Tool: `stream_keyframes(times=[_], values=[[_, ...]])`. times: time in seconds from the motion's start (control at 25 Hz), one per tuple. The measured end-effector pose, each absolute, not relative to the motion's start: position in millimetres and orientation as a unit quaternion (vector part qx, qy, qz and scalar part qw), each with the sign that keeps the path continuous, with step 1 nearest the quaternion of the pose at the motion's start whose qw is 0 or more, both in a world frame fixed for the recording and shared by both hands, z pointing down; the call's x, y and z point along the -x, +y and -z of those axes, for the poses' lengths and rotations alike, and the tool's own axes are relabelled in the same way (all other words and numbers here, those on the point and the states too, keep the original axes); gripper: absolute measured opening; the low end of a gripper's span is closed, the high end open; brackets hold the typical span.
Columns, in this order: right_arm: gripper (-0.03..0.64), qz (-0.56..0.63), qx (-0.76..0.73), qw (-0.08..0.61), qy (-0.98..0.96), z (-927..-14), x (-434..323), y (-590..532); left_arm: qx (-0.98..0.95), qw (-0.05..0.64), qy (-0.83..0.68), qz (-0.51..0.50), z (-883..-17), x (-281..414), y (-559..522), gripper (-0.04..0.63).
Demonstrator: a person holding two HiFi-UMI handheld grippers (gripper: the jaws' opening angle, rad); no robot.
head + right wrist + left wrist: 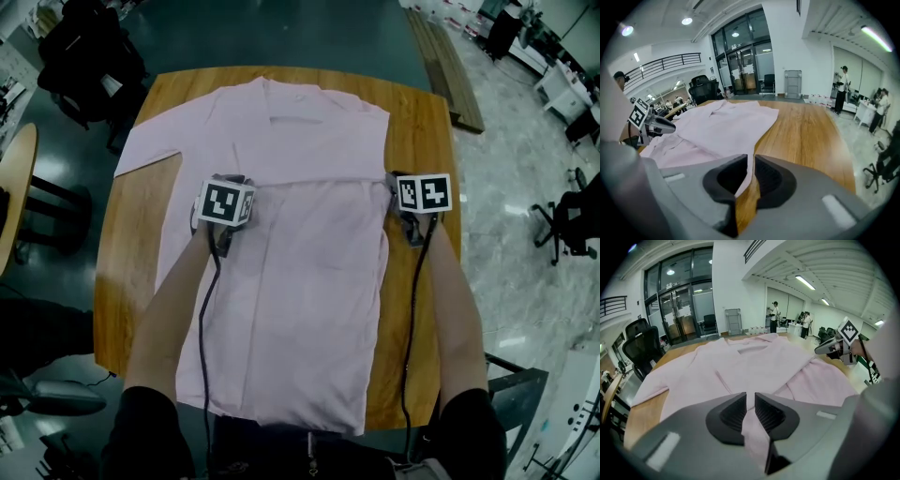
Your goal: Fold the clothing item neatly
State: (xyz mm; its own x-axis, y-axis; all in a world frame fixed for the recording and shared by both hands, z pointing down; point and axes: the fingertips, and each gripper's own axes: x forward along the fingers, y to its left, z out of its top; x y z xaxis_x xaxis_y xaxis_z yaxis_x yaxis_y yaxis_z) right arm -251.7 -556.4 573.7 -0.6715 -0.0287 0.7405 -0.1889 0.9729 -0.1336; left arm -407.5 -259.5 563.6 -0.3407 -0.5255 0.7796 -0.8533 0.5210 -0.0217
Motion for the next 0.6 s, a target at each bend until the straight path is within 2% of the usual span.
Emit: stream_keyframes(times=[0.24,0.6], values=[[0.041,-0.052,-0.061,0.352,-0.933,-502.2,256.3,-529.8,-0.426,0.328,-0.818,-0.203,-510.2,432.2,-227.9,0.063],[0.041,-0.033,0.001,0.293,-0.955,-406.0,325.3,-398.2,-0.384,0.294,-0.860,-0.165,-479.4,519.3,-120.6,0.063]])
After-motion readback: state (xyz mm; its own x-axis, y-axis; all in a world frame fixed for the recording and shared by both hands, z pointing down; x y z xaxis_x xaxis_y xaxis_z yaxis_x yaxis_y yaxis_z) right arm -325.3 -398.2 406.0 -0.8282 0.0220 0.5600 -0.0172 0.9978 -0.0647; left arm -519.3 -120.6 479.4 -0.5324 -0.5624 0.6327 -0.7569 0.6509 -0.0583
